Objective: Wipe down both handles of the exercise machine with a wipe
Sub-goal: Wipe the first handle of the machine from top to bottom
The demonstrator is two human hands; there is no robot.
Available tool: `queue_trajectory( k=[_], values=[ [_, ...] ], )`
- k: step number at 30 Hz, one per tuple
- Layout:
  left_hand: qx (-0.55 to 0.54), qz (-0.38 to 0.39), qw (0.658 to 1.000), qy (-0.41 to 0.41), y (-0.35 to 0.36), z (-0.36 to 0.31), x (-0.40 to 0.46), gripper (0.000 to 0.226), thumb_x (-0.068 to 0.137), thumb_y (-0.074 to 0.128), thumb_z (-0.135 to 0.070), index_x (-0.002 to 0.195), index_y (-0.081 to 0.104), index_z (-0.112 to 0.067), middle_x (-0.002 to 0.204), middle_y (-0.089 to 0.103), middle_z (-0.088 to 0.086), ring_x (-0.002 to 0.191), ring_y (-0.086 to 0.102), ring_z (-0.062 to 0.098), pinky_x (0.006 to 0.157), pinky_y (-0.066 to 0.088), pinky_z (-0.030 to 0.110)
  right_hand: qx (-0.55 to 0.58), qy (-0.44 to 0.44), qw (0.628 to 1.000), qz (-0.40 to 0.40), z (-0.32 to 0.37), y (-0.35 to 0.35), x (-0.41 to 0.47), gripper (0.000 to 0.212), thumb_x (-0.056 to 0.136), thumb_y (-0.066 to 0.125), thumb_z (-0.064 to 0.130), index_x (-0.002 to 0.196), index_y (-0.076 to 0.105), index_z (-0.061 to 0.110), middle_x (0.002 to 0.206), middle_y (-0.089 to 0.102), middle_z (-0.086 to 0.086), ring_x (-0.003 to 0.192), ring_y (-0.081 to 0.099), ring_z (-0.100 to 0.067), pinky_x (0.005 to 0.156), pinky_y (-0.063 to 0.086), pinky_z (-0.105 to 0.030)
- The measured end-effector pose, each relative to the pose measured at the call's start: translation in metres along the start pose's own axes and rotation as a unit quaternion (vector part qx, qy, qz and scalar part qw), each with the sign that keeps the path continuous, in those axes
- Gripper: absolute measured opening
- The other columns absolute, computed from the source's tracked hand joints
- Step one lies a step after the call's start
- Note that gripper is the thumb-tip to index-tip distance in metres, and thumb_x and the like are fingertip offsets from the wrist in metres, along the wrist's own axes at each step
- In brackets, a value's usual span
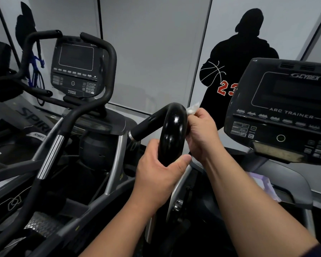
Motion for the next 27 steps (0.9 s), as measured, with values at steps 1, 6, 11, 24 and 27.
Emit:
queue_trajectory(
  k=[1, 6, 11, 24, 27],
  values=[
    [-0.004, 0.001, 1.0, 0.0, 0.0, 0.0, 0.0, 0.039, 0.062, 0.073, -0.057, 0.088, 0.057, -0.033, 0.082, 0.064, -0.003, 0.071, 0.06, 0.003, 0.066, 0.053, 0.02, 0.012, 0.002, 1.0, -0.001, 0.0, -0.001, 0.001, 0.021, 0.087, 0.052, -0.013, 0.089, 0.056, 0.008, 0.065, 0.053, -0.005, 0.056, 0.044, -0.014, 0.058, 0.037, -0.032],
    [0.0, -0.009, 1.0, 0.0, -0.001, -0.002, 0.0, 0.034, 0.065, 0.077, -0.048, 0.087, 0.057, -0.031, 0.073, 0.061, -0.018, 0.066, 0.057, -0.002, 0.063, 0.049, 0.013, 0.039, 0.01, 0.999, -0.003, -0.008, 0.003, 0.004, 0.02, 0.088, 0.053, -0.012, 0.09, 0.055, 0.008, 0.063, 0.052, -0.004, 0.057, 0.045, -0.015, 0.055, 0.04, -0.03],
    [-0.004, -0.011, 1.0, 0.001, -0.001, -0.003, 0.0, 0.041, 0.061, 0.074, -0.055, 0.088, 0.058, -0.029, 0.073, 0.059, -0.016, 0.066, 0.057, -0.001, 0.063, 0.051, 0.017, 0.039, 0.01, 0.999, -0.005, -0.009, 0.001, 0.006, 0.023, 0.088, 0.048, -0.015, 0.093, 0.054, 0.007, 0.066, 0.053, -0.006, 0.059, 0.046, -0.017, 0.056, 0.039, -0.032],
    [-0.001, 0.008, 1.0, 0.003, -0.002, -0.002, -0.001, 0.038, 0.066, 0.074, -0.057, 0.089, 0.057, -0.033, 0.078, 0.063, -0.012, 0.071, 0.06, 0.001, 0.066, 0.052, 0.018, -0.189, -0.043, 0.977, 0.089, 0.033, 0.011, 0.026, 0.023, 0.084, 0.047, -0.016, 0.091, 0.06, 0.003, 0.066, 0.051, -0.01, 0.049, 0.05, -0.012, 0.048, 0.045, -0.025],
    [-0.004, 0.01, 1.0, 0.005, -0.002, -0.001, 0.0, 0.038, 0.066, 0.074, -0.057, 0.089, 0.058, -0.031, 0.077, 0.063, -0.015, 0.07, 0.06, 0.0, 0.066, 0.052, 0.019, -0.246, -0.059, 0.962, 0.104, 0.046, 0.019, 0.034, 0.028, 0.08, 0.046, -0.013, 0.078, 0.062, 0.009, 0.067, 0.052, -0.012, 0.05, 0.046, -0.014, 0.045, 0.036, -0.025]
  ],
)
Point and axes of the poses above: each hand's wrist, its own x-axis towards the middle knuckle, its own y-axis out of the palm, z = x × y, the point moved 5 cm from there along x, towards the middle knuckle
